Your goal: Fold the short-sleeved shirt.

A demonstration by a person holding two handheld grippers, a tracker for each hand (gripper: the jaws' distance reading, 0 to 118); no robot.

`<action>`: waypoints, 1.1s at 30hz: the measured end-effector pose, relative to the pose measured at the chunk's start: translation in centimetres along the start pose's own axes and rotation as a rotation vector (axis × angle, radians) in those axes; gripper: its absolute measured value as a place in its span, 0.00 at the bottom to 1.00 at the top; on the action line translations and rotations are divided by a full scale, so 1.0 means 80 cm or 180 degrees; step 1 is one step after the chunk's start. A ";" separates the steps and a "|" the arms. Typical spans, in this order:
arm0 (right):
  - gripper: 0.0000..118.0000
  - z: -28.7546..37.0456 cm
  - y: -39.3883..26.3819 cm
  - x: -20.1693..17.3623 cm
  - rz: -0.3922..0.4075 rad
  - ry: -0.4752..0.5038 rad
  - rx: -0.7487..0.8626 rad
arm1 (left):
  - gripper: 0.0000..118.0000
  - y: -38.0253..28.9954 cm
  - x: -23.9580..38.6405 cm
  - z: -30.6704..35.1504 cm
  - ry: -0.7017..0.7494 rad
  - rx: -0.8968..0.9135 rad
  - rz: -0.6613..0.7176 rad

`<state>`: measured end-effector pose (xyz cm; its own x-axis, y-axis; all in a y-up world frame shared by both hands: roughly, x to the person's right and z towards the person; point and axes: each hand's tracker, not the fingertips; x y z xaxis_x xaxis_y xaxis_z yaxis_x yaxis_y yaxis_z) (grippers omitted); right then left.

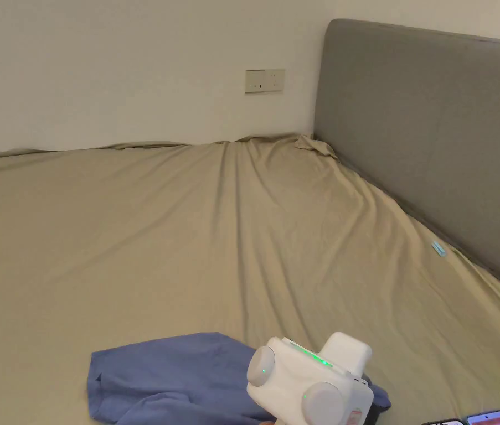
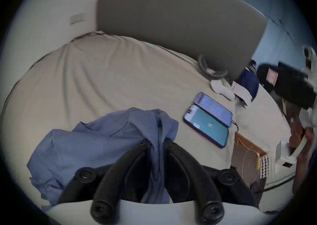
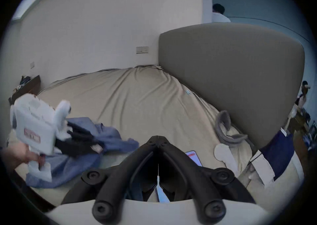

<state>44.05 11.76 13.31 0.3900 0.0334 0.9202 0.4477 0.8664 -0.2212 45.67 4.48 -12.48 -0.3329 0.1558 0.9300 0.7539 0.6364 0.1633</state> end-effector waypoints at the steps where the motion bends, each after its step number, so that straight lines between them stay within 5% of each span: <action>1: 0.02 -0.001 -0.001 0.005 -0.0031 -0.0007 0.0000 | 0.12 -0.002 0.010 -0.010 -0.0016 -0.0059 -0.0017; 5: 0.02 0.000 -0.005 0.016 -0.0089 -0.0012 0.0009 | 0.12 -0.012 0.019 -0.038 0.0020 -0.0248 -0.0052; 6: 0.02 0.000 -0.004 0.017 -0.0085 -0.0016 0.0016 | 0.23 -0.015 0.013 -0.037 -0.0011 -0.0252 0.0043; 8: 0.02 0.001 -0.004 0.019 -0.0084 -0.0020 0.0025 | 0.64 -0.019 0.000 -0.024 -0.0079 -0.0131 0.0316; 9: 0.02 0.001 -0.002 0.020 -0.0095 -0.0007 0.0033 | 0.69 -0.021 -0.005 -0.008 -0.0075 -0.0085 0.0390; 14: 0.02 0.007 0.005 0.013 -0.0102 0.0039 0.0103 | 0.67 -0.040 -0.051 0.109 0.0154 0.0393 0.0605; 15: 0.02 0.008 0.007 0.011 -0.0098 0.0057 0.0116 | 0.52 -0.050 -0.060 0.143 0.0186 0.0512 0.0638; 17: 0.02 0.013 0.008 0.004 -0.0094 0.0100 0.0155 | 0.00 -0.080 -0.070 0.221 0.0536 0.0879 0.0725; 26: 0.02 0.018 0.012 -0.041 0.0021 0.0326 0.0193 | 0.00 -0.259 -0.086 0.437 0.2394 0.1090 0.1555; 32: 0.02 0.009 0.009 -0.085 0.0134 0.0511 0.0113 | 0.00 -0.333 -0.140 0.425 0.2353 0.0833 0.2336; 33: 0.02 0.007 0.008 -0.092 0.0145 0.0553 0.0086 | 0.12 -0.340 -0.160 0.413 0.2379 0.0717 0.2559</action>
<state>41.01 12.33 6.61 0.5436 -0.0114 0.8393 0.4054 0.8791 -0.2506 10.74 10.12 -39.69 0.6856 0.1385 0.7147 0.4517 0.6889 -0.5668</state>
